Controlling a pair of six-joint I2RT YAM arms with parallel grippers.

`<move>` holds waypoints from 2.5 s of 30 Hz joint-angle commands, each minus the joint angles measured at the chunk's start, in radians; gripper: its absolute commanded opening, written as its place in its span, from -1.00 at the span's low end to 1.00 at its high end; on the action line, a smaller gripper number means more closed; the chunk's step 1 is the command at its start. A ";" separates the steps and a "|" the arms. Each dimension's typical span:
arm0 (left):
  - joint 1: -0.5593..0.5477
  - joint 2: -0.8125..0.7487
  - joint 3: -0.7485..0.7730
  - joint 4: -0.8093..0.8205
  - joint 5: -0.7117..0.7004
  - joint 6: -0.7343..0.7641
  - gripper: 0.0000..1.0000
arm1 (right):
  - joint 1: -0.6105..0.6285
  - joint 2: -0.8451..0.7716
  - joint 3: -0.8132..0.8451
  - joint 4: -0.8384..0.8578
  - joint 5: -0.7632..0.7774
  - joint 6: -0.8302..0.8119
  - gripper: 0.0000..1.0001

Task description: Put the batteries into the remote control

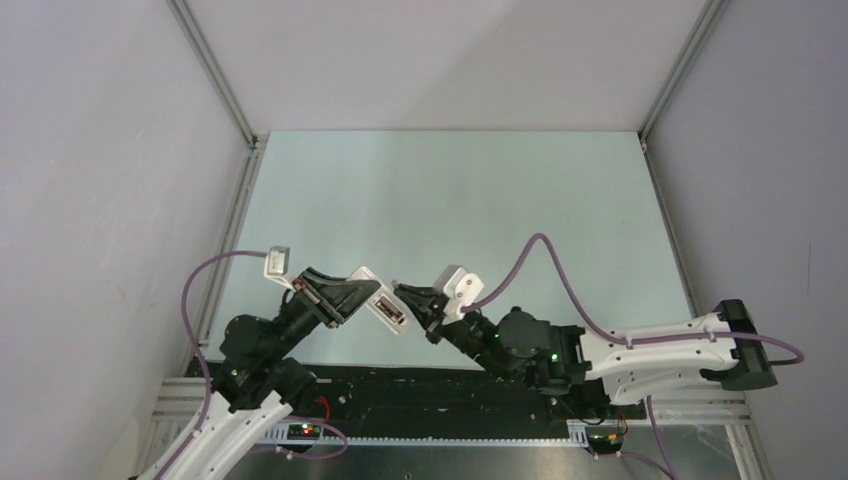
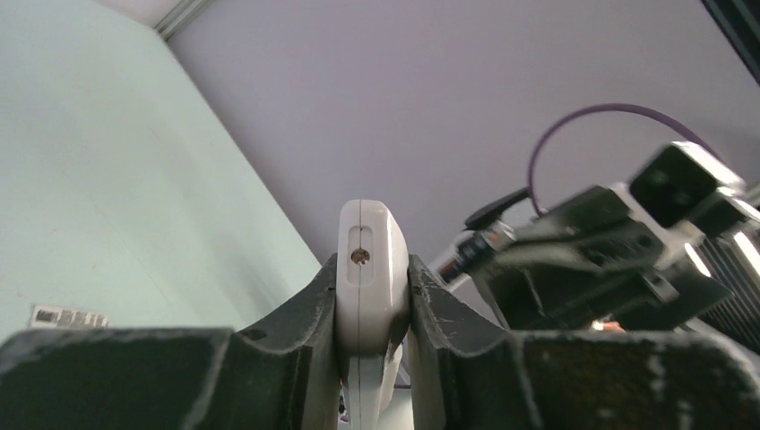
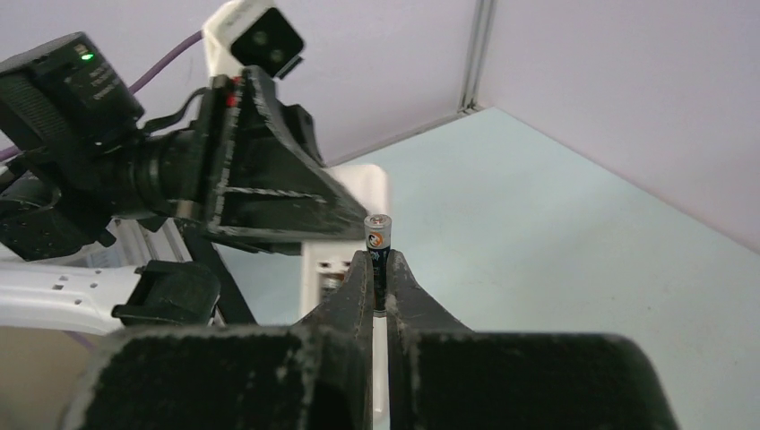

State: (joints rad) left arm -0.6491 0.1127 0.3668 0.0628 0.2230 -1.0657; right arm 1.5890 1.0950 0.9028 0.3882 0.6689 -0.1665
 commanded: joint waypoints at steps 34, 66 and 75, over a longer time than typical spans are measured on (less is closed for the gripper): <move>0.005 -0.015 -0.137 -0.004 -0.099 -0.143 -1.00 | -0.087 0.184 0.063 -0.241 -0.026 0.217 -1.00; 0.005 0.015 -0.130 -0.009 -0.091 -0.179 -1.00 | -0.115 0.235 0.061 -0.315 -0.021 0.284 -0.29; 0.006 0.039 -0.137 -0.013 -0.083 -0.184 -1.00 | -0.122 0.218 0.061 -0.298 -0.068 0.282 -0.12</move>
State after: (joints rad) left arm -0.6445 0.1509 0.2234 -0.0349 0.1120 -1.2083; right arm 1.4712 1.3125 0.9382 0.0929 0.6308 0.1043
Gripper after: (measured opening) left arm 0.299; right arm 0.428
